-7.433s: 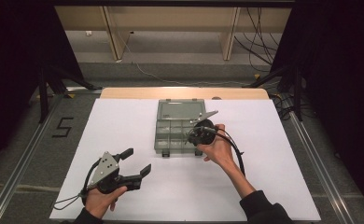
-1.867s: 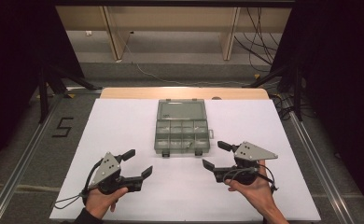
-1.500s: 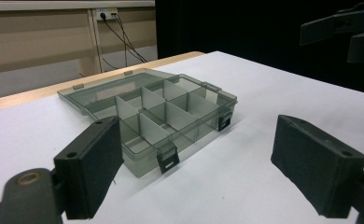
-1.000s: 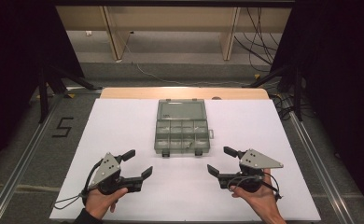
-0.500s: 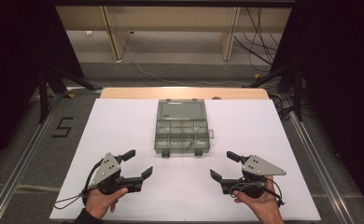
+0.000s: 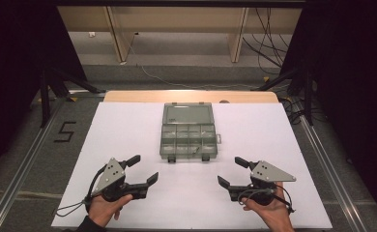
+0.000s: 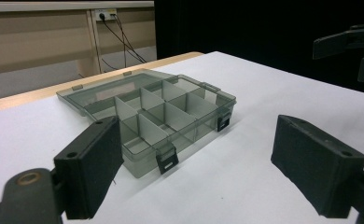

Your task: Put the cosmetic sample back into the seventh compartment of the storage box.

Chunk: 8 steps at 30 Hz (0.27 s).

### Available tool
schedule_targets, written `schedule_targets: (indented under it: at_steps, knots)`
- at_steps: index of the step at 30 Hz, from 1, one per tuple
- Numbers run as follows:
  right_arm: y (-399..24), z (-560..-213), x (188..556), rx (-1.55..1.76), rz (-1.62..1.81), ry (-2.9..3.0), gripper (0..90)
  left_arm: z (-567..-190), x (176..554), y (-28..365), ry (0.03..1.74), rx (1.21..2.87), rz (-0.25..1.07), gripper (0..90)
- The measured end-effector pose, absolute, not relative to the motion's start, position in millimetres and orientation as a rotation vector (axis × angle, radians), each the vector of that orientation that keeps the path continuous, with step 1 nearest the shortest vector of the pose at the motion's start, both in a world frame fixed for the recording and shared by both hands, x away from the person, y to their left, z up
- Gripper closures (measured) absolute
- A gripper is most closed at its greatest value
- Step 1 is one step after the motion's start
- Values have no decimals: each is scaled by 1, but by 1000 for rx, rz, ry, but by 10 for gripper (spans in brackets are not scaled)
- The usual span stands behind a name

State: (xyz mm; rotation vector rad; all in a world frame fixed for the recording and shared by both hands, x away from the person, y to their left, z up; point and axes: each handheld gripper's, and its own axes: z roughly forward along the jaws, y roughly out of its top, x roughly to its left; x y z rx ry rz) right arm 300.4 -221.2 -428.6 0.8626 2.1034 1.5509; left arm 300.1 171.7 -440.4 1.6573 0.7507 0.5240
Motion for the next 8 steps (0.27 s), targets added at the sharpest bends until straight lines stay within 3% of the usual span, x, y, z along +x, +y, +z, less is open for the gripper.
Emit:
schedule_targets:
  at_steps: [8]
  knots:
    - [-223, -429, 302, 859, 1533, 2089, 160, -440, 300, 172, 746, 1659, 530, 157]
